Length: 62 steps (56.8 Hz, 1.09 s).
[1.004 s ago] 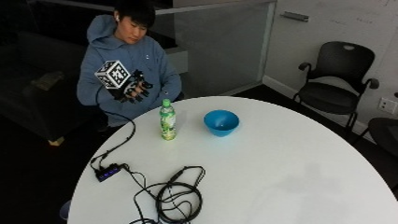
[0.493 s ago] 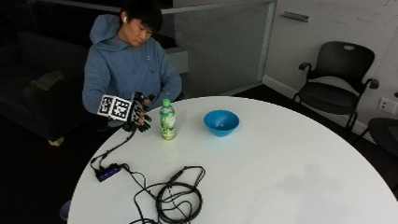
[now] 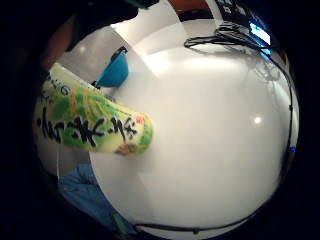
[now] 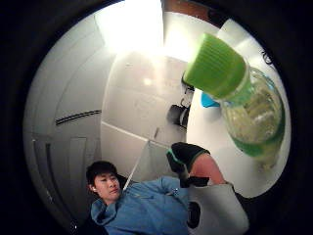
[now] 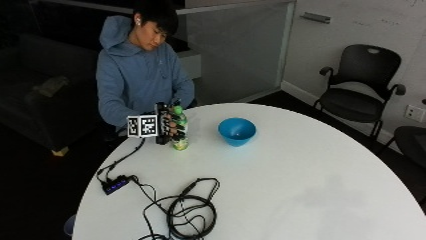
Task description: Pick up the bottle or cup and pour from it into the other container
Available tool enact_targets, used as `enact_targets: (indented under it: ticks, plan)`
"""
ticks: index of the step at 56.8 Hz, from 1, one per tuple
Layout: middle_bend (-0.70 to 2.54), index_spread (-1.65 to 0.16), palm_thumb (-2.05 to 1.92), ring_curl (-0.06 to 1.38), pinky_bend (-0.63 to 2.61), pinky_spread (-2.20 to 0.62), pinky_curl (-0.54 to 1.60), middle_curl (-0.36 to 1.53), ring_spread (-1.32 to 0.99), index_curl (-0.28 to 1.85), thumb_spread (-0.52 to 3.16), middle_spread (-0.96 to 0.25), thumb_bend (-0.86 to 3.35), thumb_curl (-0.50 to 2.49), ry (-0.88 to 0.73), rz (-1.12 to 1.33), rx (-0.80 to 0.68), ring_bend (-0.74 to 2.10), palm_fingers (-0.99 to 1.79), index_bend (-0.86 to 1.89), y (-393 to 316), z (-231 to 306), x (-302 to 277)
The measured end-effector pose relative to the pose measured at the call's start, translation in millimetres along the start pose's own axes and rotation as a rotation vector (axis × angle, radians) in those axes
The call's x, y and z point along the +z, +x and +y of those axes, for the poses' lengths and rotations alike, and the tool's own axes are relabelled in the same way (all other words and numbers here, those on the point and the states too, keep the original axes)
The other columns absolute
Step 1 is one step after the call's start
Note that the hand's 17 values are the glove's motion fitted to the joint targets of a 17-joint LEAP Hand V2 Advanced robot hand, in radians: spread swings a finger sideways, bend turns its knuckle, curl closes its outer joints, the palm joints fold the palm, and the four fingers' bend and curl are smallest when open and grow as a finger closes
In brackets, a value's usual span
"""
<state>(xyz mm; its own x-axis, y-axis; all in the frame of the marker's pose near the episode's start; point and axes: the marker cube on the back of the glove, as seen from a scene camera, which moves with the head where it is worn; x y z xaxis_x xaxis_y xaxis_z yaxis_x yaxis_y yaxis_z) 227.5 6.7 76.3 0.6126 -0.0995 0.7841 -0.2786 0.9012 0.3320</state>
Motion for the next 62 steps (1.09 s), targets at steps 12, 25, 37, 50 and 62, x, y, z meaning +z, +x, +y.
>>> enact_targets:
  ticks: [12, 25, 37, 50, 62]
  plan:
    - [0.26, -0.28, 0.65, 0.32, 0.78, 0.25, 0.32, 0.33, 0.19, 0.16, 0.84, 0.12, -0.02, 0.38, 0.128, -0.089, -0.031, 0.67, 0.38, 0.13, -1.8, -6.3, 20.1]
    - [0.37, -0.15, 0.92, 0.29, 0.64, 0.07, 0.28, 0.38, 0.00, 0.27, 0.77, 0.05, 0.05, 0.43, 0.222, -0.078, -0.036, 0.54, 1.05, 0.26, -2.3, -13.8, 29.3]
    - [0.35, -0.11, 1.06, 0.36, 0.59, -0.07, 0.31, 0.43, -0.14, 0.37, 0.45, -0.01, 0.00, 0.54, 0.229, -0.042, -0.007, 0.53, 1.18, 0.20, -8.6, -23.1, 41.1]
    - [0.34, -0.10, 1.07, 0.40, 0.56, -0.12, 0.32, 0.46, -0.17, 0.43, 0.29, -0.02, -0.04, 0.61, 0.141, 0.111, 0.012, 0.50, 1.21, 0.19, -30.5, -49.1, 50.2]
    - [0.34, -0.09, 1.07, 0.43, 0.55, -0.14, 0.33, 0.48, -0.18, 0.46, 0.24, -0.03, -0.04, 0.64, -0.062, 0.389, 0.084, 0.49, 1.22, 0.19, -63.6, -88.1, 63.0]
